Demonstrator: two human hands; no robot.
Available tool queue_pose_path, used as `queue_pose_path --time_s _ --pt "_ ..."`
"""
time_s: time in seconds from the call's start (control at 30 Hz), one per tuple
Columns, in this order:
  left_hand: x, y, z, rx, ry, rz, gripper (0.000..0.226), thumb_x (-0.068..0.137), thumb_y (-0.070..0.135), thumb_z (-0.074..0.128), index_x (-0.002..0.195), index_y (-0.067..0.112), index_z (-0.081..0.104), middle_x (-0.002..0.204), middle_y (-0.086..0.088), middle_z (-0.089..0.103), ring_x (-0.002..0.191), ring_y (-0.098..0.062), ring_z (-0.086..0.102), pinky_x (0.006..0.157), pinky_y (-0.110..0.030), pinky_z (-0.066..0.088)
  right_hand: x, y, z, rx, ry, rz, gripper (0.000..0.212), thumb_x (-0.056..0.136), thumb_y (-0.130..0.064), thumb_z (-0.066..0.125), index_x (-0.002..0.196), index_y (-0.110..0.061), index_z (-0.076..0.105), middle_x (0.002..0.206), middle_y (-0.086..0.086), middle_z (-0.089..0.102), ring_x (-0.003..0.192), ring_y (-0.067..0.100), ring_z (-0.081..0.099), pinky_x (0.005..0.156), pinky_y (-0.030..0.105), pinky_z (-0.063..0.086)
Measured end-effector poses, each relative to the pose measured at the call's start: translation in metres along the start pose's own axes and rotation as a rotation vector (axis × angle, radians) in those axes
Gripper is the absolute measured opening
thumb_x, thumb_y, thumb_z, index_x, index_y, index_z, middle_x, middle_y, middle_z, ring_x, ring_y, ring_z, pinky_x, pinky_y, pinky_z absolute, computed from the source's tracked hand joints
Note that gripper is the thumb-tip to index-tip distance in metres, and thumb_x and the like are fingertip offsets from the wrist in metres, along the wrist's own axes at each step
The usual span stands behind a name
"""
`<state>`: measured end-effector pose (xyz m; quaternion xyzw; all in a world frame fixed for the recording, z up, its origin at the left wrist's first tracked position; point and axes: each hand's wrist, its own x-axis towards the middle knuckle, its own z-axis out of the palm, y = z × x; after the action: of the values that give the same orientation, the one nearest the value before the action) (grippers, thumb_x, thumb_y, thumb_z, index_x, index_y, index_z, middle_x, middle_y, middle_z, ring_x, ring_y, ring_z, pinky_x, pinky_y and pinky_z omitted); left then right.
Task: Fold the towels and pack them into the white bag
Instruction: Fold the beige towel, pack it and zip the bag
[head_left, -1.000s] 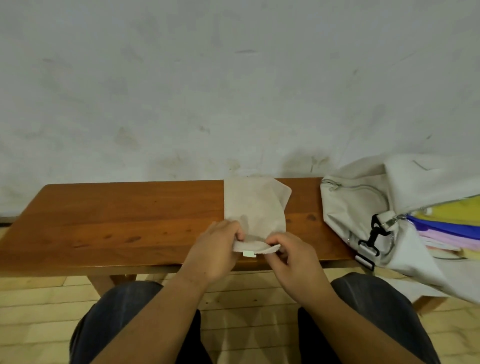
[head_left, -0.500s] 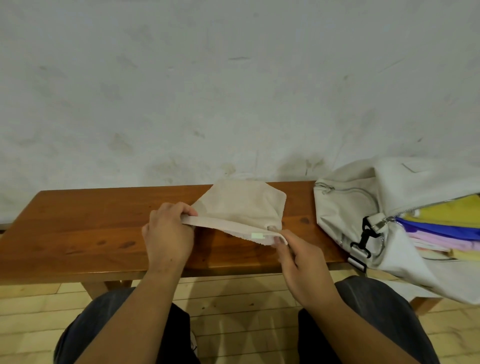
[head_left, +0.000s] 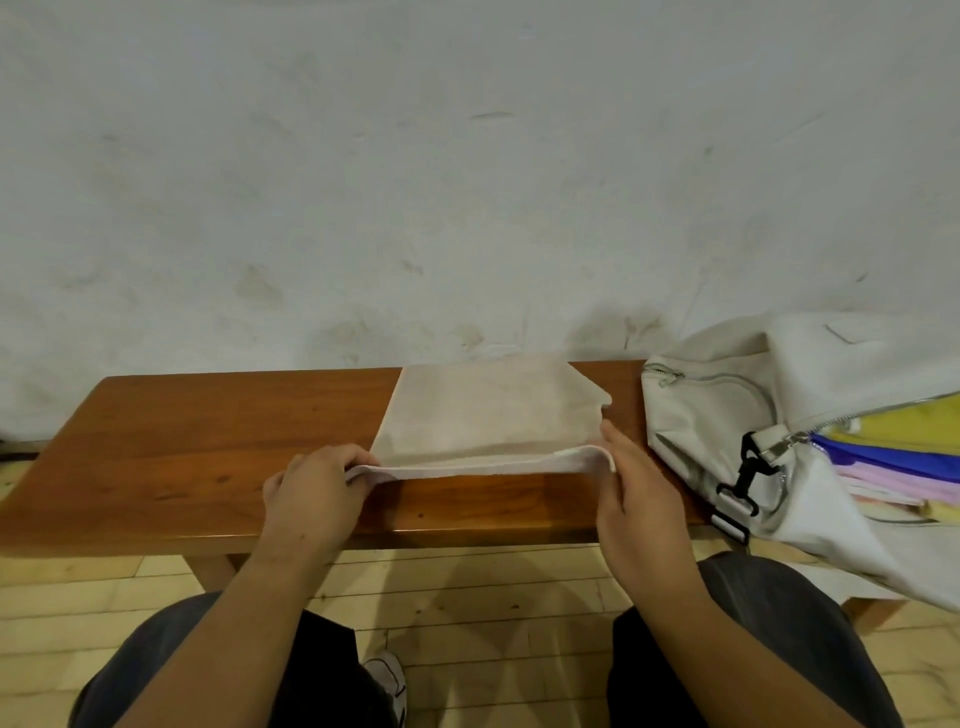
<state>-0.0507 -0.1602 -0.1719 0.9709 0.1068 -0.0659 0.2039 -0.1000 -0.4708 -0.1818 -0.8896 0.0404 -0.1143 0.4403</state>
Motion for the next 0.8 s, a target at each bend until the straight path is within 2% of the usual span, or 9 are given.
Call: queue_pose_path --time_s 0.1,0.23,0.33,0.4,0.47,0.5,0.57,0.7,0.8 --pt "-0.004 -0.004 -0.002 -0.026 -0.108 0.063 0.006 0.096 0.046 0.06 0.092 0.045 0.064 0.093 0.021 0.063 0.089 -0.006 0.059 0.091 -0.037 0.055 0.002 -0.002 -0.008 -0.005 0.035 -0.077 0.024 0.107 -0.02 0.046 0.119 -0.029 0.065 0.154 -0.025 0.038 0.141 -0.01 0.031 0.11 0.008 0.026" --pt "-0.013 -0.011 -0.008 -0.068 -0.223 0.14 0.012 0.091 0.052 0.065 0.091 0.041 0.07 0.104 0.023 0.06 0.102 -0.007 0.054 0.096 -0.035 0.052 0.005 0.01 -0.013 -0.05 -0.005 0.071 0.039 0.107 -0.026 0.044 0.144 -0.023 0.054 0.151 -0.006 0.05 0.141 0.007 0.039 0.115 0.023 0.028" --pt "-0.024 -0.004 -0.014 -0.167 -0.233 0.231 0.023 0.09 0.058 0.059 0.095 0.039 0.072 0.117 0.032 0.058 0.116 -0.001 0.049 0.102 -0.03 0.044 0.005 0.011 -0.023 -0.031 0.018 0.064 0.039 0.107 -0.027 0.042 0.145 -0.025 0.054 0.144 -0.007 0.056 0.137 0.01 0.046 0.117 0.037 0.038" --pt "-0.032 0.006 -0.019 -0.316 -0.229 0.237 0.026 0.091 0.058 0.056 0.101 0.04 0.072 0.119 0.035 0.059 0.115 0.004 0.052 0.095 -0.024 0.044 0.004 0.005 -0.029 -0.01 0.007 0.055 0.037 0.107 -0.033 0.039 0.138 -0.03 0.058 0.134 -0.013 0.063 0.126 0.0 0.053 0.108 0.026 0.045" --pt "-0.038 0.015 -0.023 -0.458 -0.254 0.202 0.027 0.093 0.055 0.052 0.107 0.039 0.068 0.107 0.031 0.065 0.1 0.005 0.061 0.079 -0.017 0.049 0.002 0.0 -0.033 0.027 -0.009 0.044 0.03 0.107 -0.037 0.037 0.122 -0.038 0.064 0.107 -0.021 0.069 0.096 -0.01 0.061 0.081 0.006 0.044" --pt "-0.039 0.019 -0.023 -0.486 -0.257 0.192 0.027 0.095 0.055 0.049 0.109 0.037 0.065 0.102 0.025 0.067 0.094 0.004 0.064 0.073 -0.016 0.05 0.001 -0.001 -0.034 0.031 -0.022 0.042 0.028 0.107 -0.037 0.037 0.113 -0.039 0.064 0.093 -0.019 0.07 0.083 -0.007 0.062 0.068 0.007 0.043" --pt "-0.039 0.022 -0.02 -0.482 -0.238 0.187 0.028 0.097 0.056 0.045 0.11 0.037 0.06 0.1 0.017 0.068 0.091 0.002 0.065 0.069 -0.015 0.051 0.001 0.002 -0.031 0.004 -0.088 0.059 0.027 0.108 -0.037 0.037 0.103 -0.037 0.063 0.079 -0.01 0.067 0.072 0.0 0.061 0.06 0.011 0.043" --pt "-0.038 0.023 -0.012 -0.429 -0.185 0.156 0.024 0.101 0.055 0.04 0.109 0.038 0.055 0.104 0.017 0.064 0.095 -0.007 0.063 0.073 -0.022 0.056 0.002 0.012 -0.026 0.027 -0.122 0.162 0.025 0.108 -0.035 0.038 0.102 -0.032 0.062 0.082 -0.004 0.068 0.068 0.007 0.065 0.061 0.018 0.05" --pt "-0.037 0.027 -0.011 -0.488 -0.131 0.095 0.021 0.102 0.052 0.043 0.107 0.037 0.055 0.102 0.013 0.064 0.089 -0.009 0.065 0.059 -0.019 0.054 0.005 0.007 -0.029 0.128 -0.071 0.219 0.03 0.108 -0.036 0.038 0.104 -0.024 0.064 0.084 0.003 0.069 0.059 0.019 0.068 0.054 0.031 0.056"
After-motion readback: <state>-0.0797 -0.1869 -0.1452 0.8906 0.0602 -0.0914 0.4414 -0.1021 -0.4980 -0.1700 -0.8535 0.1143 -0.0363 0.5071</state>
